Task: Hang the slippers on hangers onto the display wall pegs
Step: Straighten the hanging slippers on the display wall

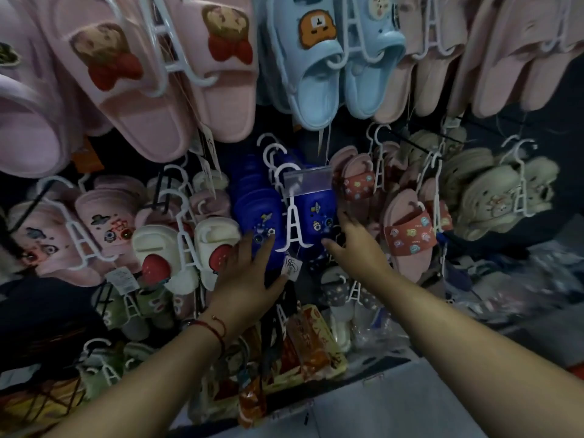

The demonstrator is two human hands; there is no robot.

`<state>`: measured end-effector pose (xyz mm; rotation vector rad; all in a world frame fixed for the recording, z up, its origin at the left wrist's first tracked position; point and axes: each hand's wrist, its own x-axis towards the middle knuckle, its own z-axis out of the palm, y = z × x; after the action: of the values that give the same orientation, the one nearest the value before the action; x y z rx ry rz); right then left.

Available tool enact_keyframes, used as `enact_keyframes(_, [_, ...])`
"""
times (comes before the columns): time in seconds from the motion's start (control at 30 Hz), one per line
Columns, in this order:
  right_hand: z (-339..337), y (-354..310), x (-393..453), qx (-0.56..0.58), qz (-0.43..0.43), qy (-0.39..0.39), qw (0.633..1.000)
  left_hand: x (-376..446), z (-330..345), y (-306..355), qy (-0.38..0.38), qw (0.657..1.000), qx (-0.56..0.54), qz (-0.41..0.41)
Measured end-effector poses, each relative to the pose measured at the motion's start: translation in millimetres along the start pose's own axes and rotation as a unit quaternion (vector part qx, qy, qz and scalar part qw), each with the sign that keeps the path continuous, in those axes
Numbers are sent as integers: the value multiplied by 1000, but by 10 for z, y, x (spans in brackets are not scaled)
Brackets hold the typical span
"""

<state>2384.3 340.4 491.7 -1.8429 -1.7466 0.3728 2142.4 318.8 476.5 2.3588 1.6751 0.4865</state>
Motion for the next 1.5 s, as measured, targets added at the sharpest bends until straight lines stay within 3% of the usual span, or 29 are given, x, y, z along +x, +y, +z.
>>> enact_keyframes(0.13, [-297,59,-315,-100,-72,-31,992,-190,-13,148,44,992,114,29])
enact_keyframes(0.27, [-669,261,-611,-146,-110,-81,980,-331,-23,616,36,983,179,0])
enact_keyframes(0.57, [-1587,988,-862,-218,-104,-132,961,-331,75,1832,-3,980,201,-16])
enact_keyframes(0.8, [-2022,1408,-800,-199,-47,-132,970,-108,290,2444,-19,980,199,12])
enact_keyframes(1.07, [-2052,1650,-648,-185,-2,-130,974,162,604,2844,-10,982,176,62])
enact_keyframes(1.5, [-1816,1891,-138,-78,41,-121,989,749,1045,2906,-23,987,135,85])
